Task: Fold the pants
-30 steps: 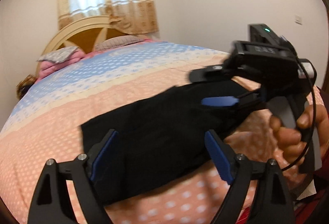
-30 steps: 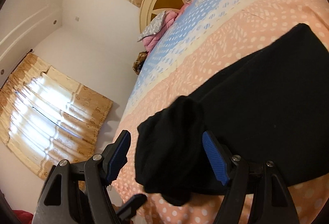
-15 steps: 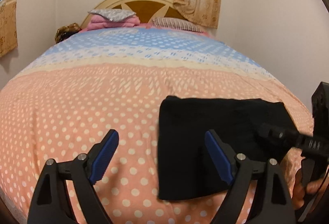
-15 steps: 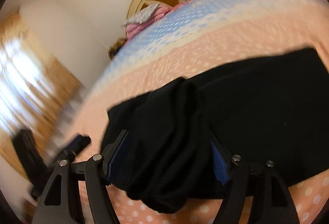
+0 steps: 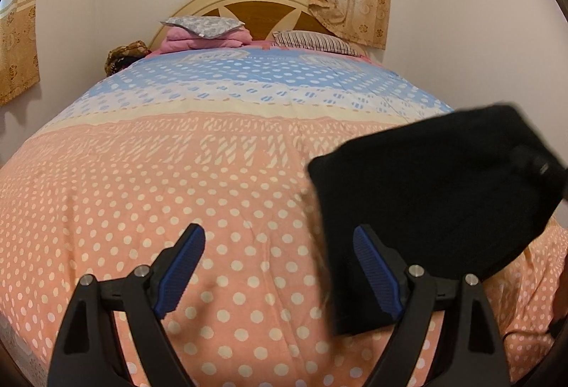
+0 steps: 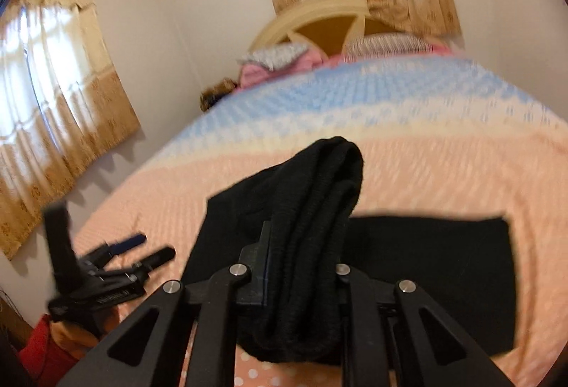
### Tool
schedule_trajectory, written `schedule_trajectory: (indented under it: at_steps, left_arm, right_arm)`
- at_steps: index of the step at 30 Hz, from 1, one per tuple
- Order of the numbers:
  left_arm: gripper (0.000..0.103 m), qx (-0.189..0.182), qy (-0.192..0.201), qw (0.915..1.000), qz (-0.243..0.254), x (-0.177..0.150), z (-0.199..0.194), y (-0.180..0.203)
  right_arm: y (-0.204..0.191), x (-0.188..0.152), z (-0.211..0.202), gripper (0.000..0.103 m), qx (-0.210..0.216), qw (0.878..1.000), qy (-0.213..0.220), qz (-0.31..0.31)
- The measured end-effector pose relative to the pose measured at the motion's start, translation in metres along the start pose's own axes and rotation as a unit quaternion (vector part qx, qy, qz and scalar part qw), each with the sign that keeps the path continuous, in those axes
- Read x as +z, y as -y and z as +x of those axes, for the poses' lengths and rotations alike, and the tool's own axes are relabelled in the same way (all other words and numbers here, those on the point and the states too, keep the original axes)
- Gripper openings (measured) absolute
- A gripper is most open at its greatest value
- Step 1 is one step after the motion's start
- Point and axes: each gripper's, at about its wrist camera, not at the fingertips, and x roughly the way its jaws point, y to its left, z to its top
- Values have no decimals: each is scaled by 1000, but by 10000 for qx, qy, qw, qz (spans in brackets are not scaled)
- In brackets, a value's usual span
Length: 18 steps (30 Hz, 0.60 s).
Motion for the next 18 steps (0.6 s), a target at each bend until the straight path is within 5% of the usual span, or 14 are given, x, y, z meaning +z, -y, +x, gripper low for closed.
schedule_trajectory:
  at_steps: [5,11,18]
  left_arm:
    - [88,-66,-27,10000,51,1,6,7]
    - [88,-203,-117,9995,227,1,17,27]
    - [88,-254,-110,9987,421,3,20,42]
  right_arm:
    - [39,7,-37,16,-636,9975,236,-191]
    - [102,-38,-24,16,-1332,9896,-470,275]
    - [118,-57,-18,16,-1336,9882,-545,519]
